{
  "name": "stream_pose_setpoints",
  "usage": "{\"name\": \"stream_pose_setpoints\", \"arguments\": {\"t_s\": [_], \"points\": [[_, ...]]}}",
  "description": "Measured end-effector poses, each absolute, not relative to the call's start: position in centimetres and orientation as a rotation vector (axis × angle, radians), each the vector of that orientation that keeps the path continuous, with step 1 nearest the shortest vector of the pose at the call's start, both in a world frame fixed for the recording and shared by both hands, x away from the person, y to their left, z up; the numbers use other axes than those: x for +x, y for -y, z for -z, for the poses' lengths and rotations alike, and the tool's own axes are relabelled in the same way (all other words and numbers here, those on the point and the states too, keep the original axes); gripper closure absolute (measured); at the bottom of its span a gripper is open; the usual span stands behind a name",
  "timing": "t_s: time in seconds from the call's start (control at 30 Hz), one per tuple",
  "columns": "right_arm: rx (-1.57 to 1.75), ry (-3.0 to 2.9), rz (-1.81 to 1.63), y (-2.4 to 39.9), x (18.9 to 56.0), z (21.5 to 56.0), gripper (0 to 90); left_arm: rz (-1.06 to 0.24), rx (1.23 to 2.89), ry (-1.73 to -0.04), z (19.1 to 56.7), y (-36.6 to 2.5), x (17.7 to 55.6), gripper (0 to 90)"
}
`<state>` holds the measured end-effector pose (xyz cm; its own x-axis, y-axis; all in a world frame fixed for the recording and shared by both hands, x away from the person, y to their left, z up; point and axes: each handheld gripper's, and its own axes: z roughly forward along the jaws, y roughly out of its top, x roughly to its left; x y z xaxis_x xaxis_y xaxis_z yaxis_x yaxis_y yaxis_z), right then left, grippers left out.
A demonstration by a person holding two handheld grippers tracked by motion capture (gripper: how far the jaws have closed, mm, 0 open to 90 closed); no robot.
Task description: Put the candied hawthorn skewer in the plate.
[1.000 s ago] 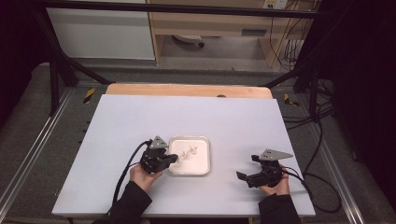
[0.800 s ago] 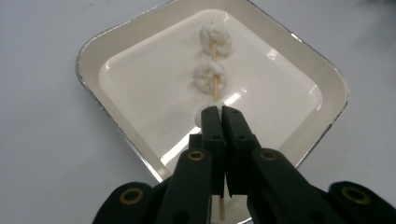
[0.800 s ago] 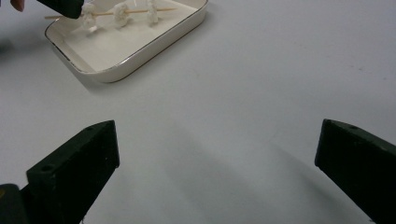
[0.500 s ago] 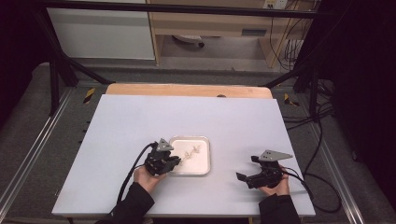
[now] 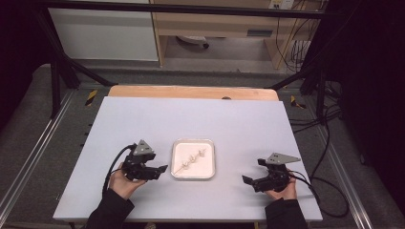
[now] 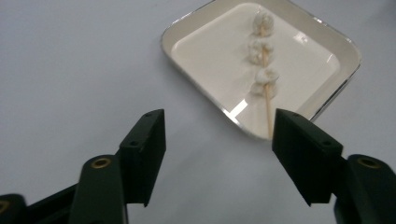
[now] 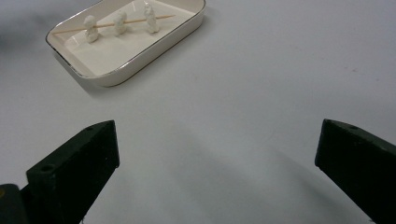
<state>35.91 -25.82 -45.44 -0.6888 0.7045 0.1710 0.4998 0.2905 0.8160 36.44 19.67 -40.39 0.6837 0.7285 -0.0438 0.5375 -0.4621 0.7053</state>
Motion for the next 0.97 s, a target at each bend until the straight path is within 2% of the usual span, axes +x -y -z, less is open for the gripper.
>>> {"name": "stream_pose_setpoints", "arguments": {"t_s": [0.53,0.97], "points": [[1.124,-2.343,-1.302,25.9,35.8,45.7,0.5,-0.354,2.095,-1.04,44.1,-26.2,34.3,12.7],[1.118,-2.356,-1.297,25.7,35.8,46.0,0.5,-0.358,2.077,-1.036,44.5,-26.8,34.0,10.9]]}}
